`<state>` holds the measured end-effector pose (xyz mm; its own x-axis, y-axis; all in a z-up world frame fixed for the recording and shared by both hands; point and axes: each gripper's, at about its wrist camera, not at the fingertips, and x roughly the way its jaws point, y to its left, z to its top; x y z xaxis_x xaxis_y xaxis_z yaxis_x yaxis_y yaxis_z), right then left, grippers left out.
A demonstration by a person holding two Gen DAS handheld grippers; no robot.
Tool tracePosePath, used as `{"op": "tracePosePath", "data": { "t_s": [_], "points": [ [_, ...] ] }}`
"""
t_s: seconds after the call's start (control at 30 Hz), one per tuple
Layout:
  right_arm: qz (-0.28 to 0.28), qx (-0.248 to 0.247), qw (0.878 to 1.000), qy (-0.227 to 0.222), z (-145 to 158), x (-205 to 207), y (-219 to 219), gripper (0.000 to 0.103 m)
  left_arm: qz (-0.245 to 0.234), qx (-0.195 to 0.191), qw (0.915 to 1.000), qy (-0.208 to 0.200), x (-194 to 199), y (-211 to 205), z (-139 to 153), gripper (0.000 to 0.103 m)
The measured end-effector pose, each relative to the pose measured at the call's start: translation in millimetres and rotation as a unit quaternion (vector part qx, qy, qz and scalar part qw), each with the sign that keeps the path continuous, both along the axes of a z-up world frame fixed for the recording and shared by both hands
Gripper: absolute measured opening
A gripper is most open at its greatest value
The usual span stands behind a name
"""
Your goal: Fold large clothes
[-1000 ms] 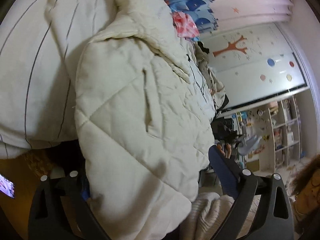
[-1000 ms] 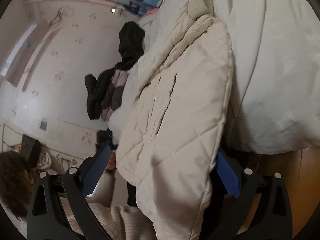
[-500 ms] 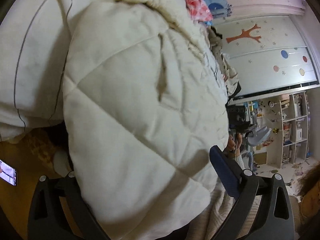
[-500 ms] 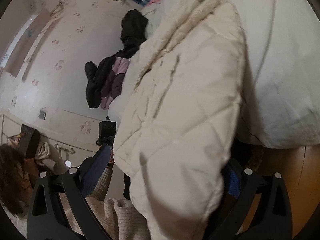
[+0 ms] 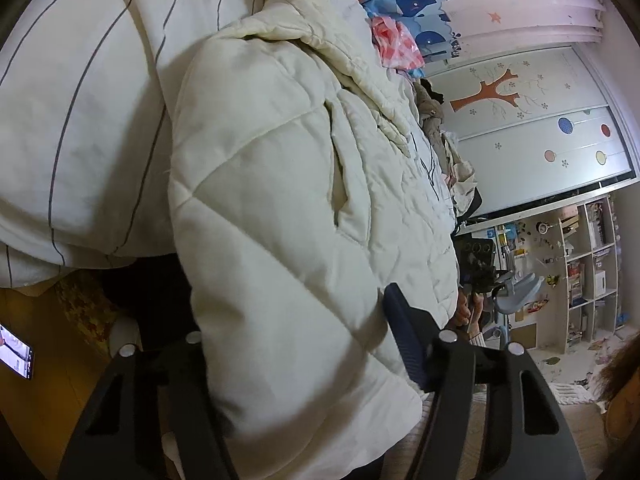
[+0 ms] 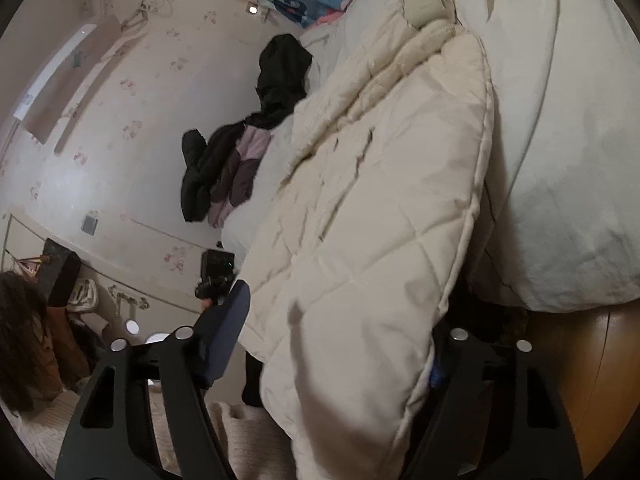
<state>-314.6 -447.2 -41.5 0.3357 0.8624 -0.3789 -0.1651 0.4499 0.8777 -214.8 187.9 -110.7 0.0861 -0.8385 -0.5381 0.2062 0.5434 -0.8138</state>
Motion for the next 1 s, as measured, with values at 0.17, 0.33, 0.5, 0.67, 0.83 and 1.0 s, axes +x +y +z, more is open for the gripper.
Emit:
{"op": "tracePosePath", "data": {
  "t_s": [0.17,0.33,0.5,0.67,0.83,1.0],
  "points": [
    [0.026,-0.007,0.999,0.017,-13,-2,12,0.069,-0.001,0.001,0.9998,0.022,3,-2,-8,0.063],
    [0.014,-0.002,1.0,-0.023,2,-6,14,0.054,0.004,0.022,0.9997,0.002,2,-6,3,0.058],
    [-0.025,0.019,0.997,-0.071,27,-6,8,0.031,0.019,0.037,0.9987,-0.029,-3,-8,22,0.032],
    [-0.018,0.031,0.994,-0.103,55,-10,13,0.026,-0.012,0.007,0.9961,-0.087,-25,-15,59,0.024],
    [0.017,0.008,0.995,-0.094,62,-17,7,0.027,-0.037,0.02,0.9953,-0.087,-40,-12,64,0.024],
    [0.024,-0.006,1.0,0.0,9,-22,-10,0.038,-0.022,0.014,0.9996,-0.009,-32,3,16,0.04]
  ]
}}
